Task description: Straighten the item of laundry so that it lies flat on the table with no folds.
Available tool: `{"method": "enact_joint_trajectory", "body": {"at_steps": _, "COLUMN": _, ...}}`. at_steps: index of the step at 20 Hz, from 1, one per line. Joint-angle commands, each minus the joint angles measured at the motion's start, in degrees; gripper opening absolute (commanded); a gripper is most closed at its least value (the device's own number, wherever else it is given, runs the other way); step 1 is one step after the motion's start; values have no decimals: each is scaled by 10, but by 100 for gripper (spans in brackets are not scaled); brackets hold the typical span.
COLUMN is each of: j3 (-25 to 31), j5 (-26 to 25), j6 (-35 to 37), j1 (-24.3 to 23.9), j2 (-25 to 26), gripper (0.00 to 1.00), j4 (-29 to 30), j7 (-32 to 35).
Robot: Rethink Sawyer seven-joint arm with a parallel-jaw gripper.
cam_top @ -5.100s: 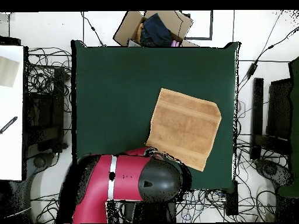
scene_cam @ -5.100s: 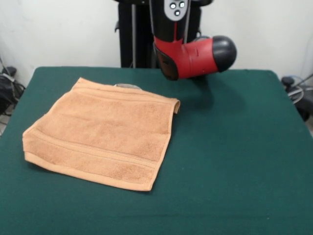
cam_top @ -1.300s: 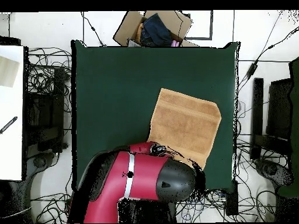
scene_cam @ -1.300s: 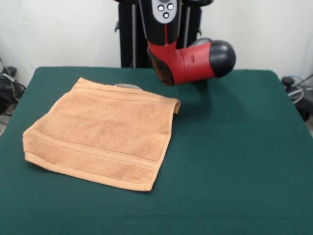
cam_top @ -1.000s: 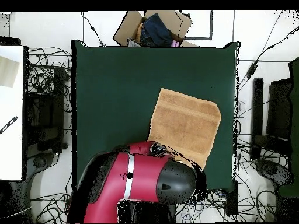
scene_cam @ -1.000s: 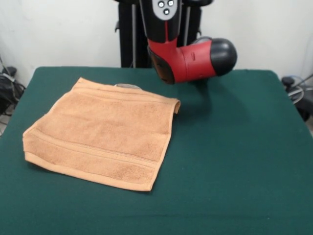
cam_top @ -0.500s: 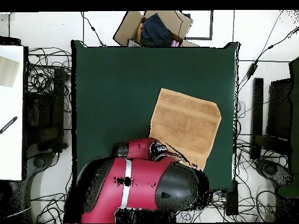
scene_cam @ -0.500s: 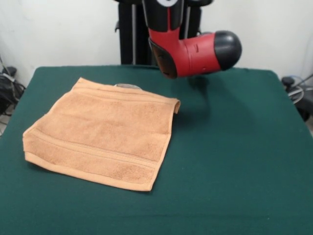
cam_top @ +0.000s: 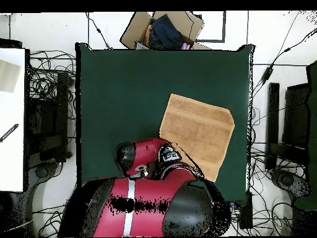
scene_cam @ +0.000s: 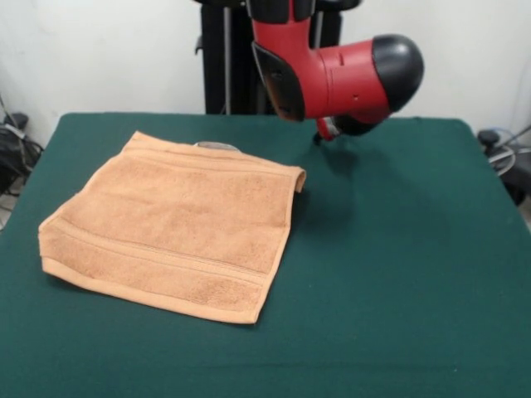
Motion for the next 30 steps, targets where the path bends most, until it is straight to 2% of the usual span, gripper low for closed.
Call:
{"method": "enact_joint_trajectory", "body": {"at_steps": 1, "j3": 57, "j5": 41, "j6": -38, "j1": 8, "j2": -32, "gripper": 100, "j4": -69, "j7": 68}}
{"method": "enact_joint_trajectory", "body": {"at_steps": 13, "j3": 49, "j5": 52, "j6": -40, "j1": 3, "j2": -44, "gripper": 100, "j4": -53, "j7": 61}}
{"method": "enact_joint_trajectory", "body": {"at_steps": 30, "j3": 48, "j5": 49, "j6": -43, "j1": -2, "j2": -39, "gripper": 100, "j4": -59, "j7": 54}}
